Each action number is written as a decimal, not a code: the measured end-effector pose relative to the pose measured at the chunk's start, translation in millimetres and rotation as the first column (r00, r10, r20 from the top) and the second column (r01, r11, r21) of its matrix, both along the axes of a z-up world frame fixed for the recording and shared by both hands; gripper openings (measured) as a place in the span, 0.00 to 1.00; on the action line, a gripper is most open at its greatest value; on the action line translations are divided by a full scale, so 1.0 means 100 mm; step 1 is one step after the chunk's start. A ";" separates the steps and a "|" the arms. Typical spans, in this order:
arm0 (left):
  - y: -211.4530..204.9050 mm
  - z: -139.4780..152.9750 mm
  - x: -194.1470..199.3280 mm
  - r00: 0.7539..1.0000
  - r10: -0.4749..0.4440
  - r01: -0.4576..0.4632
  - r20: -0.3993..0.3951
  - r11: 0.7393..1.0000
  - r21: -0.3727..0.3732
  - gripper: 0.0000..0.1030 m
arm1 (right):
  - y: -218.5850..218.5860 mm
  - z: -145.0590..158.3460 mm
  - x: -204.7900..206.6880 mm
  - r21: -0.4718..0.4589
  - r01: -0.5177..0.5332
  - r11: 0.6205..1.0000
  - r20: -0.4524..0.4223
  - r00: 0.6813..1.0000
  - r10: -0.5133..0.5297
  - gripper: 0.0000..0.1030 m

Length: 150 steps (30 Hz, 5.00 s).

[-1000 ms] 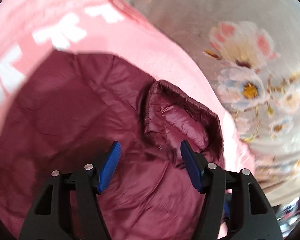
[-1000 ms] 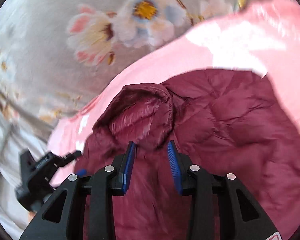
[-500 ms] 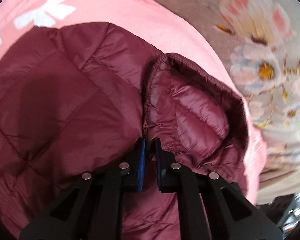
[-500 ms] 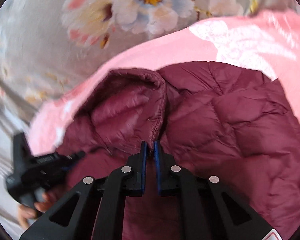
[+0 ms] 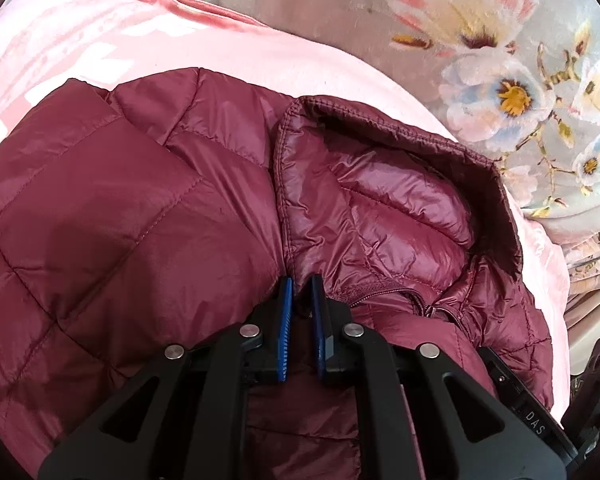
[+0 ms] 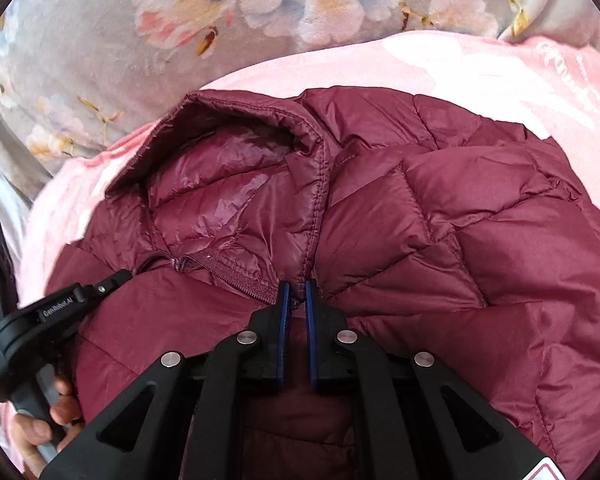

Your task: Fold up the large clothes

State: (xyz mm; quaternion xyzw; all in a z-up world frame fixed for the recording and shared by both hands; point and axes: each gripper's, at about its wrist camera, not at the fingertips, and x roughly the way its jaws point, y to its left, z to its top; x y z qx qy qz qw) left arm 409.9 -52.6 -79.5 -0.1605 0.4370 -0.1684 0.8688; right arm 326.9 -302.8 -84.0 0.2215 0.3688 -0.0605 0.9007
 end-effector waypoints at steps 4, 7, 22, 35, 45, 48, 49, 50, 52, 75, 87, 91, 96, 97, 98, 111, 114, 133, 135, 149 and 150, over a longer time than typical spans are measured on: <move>0.22 0.21 -0.17 1.000 0.015 -0.015 -0.026 1.000 -0.013 0.09 | -0.04 0.16 -0.20 0.051 0.011 0.999 0.002 1.000 -0.011 0.17; 0.39 0.44 -0.20 0.999 0.022 -0.024 -0.029 0.997 -0.077 0.18 | -0.19 0.42 -0.32 0.234 0.013 0.972 0.106 0.994 -0.038 0.18; 0.20 0.50 0.92 0.945 0.113 -0.222 -0.306 0.911 -0.348 0.66 | -0.70 -0.08 0.59 0.791 0.144 0.594 0.040 0.957 -0.287 0.48; 0.12 0.30 0.86 0.973 0.063 -0.079 -0.221 0.995 -0.062 0.00 | -0.45 0.08 0.73 0.124 0.090 0.988 -0.007 0.996 -0.090 0.03; 0.13 0.91 0.59 0.998 0.043 -0.050 -0.043 0.978 -0.202 0.01 | -0.39 -0.11 0.70 -0.013 0.028 1.000 -0.031 0.999 -0.029 0.02; -0.07 0.69 0.77 0.994 0.026 -0.038 -0.110 0.993 -0.115 0.02 | -0.35 -0.11 0.71 -0.034 0.024 0.999 -0.028 0.999 -0.025 0.02; -0.09 0.54 0.83 0.988 0.053 -0.065 -0.143 0.995 -0.079 0.02 | -0.34 -0.12 0.71 -0.041 0.022 0.999 -0.026 0.999 -0.023 0.02; -0.11 0.46 0.87 0.985 0.062 -0.073 -0.160 0.995 -0.066 0.02 | -0.34 -0.12 0.71 -0.045 0.021 0.999 -0.023 0.999 -0.022 0.02; -0.12 0.25 0.91 0.980 0.064 -0.074 -0.190 0.996 -0.046 0.02 | -0.33 -0.12 0.71 -0.048 0.020 0.999 -0.018 1.000 -0.021 0.02; -0.24 0.07 0.67 0.999 0.033 -0.036 0.031 0.996 0.083 0.01 | -0.21 -0.17 0.81 -0.142 0.026 0.990 -0.056 0.998 -0.034 0.01; -0.27 0.08 0.68 0.999 0.034 -0.037 0.035 0.995 0.092 0.01 | -0.18 -0.16 0.81 -0.156 0.028 0.987 -0.065 0.997 -0.038 0.00; -0.29 0.10 0.68 0.998 0.036 -0.040 0.042 0.993 0.111 0.01 | -0.18 -0.15 0.82 -0.155 0.027 0.988 -0.064 0.997 -0.037 0.01; -0.02 0.21 0.33 0.998 0.058 -0.059 0.024 0.998 0.033 0.02 | -0.17 0.02 0.37 -0.069 -0.008 0.998 -0.013 1.000 0.007 0.11; 0.06 0.30 0.14 0.999 0.038 -0.039 0.031 0.999 0.035 0.06 | -0.08 0.11 0.13 -0.075 -0.040 0.996 -0.005 0.999 0.040 0.17; 0.11 0.37 0.00 0.999 0.020 -0.022 0.034 0.998 0.051 0.21 | -0.02 0.17 -0.06 -0.078 -0.064 0.995 -0.001 0.998 0.064 0.22; 1.60 0.79 -2.92 0.999 -0.008 0.002 0.054 0.994 0.110 0.73 | 0.30 0.66 -4.01 -0.081 -0.055 0.995 0.183 0.981 0.069 0.69; 1.89 0.65 -3.23 0.997 0.060 -0.065 0.040 0.988 0.139 0.76 | 0.27 0.49 -4.41 -0.077 -0.001 0.997 0.165 0.986 0.014 0.72; 2.57 0.18 -2.96 0.952 0.287 -0.295 -0.106 0.954 -0.063 0.41 | 0.08 -0.16 -3.98 0.023 0.179 0.984 0.033 0.983 -0.180 0.37; 2.49 0.16 -2.94 0.960 0.247 -0.259 -0.130 0.962 -0.086 0.19 | 0.08 -0.15 -4.00 0.037 0.174 0.984 0.048 0.983 -0.176 0.20; 2.83 1.32 -4.30 0.983 0.134 -0.105 0.127 0.971 -0.213 0.04 | 0.81 0.91 -5.25 -0.318 0.059 0.946 0.334 0.941 0.054 0.04; 2.90 1.47 -4.48 0.977 0.140 -0.101 0.161 0.969 -0.226 0.04 | 0.86 1.03 -5.42 -0.346 0.061 0.936 0.360 0.930 0.072 0.04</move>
